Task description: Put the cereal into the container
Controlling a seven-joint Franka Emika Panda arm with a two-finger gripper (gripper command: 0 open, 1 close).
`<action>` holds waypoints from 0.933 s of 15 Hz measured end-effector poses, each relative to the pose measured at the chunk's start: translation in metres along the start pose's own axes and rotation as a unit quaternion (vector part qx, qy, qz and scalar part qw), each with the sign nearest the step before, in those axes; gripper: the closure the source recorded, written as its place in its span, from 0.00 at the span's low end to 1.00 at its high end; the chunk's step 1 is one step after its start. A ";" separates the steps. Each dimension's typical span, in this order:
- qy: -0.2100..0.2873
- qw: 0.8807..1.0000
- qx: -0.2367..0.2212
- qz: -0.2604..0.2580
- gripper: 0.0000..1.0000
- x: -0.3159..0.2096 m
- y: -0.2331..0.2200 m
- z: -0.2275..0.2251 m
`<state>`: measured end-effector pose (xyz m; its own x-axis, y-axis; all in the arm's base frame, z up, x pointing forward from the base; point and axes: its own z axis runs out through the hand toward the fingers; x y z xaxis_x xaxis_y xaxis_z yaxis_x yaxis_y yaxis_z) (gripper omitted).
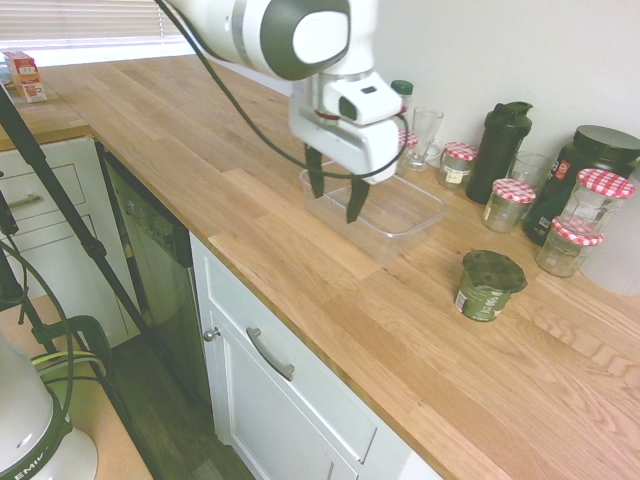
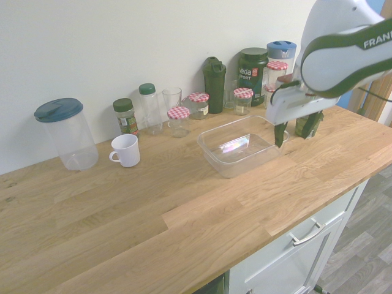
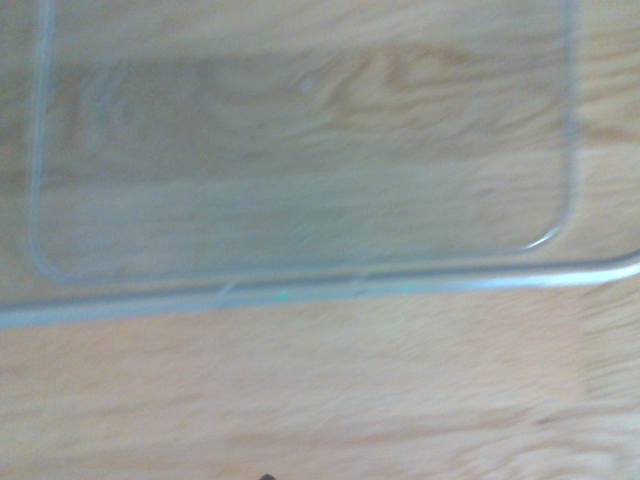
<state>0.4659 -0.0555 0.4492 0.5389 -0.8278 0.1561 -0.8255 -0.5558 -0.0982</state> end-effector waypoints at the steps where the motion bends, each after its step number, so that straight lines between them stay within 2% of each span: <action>1: 0.006 1.000 0.001 0.017 0.00 0.023 0.008 -0.005; 6: 0.015 0.997 -0.015 0.080 0.00 0.097 0.054 0.010; 14: 0.027 0.992 -0.010 0.125 0.00 0.130 0.063 0.085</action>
<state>0.4987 -0.2049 0.3794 0.3080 -0.9339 0.1815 -0.9356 -0.3319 -0.1205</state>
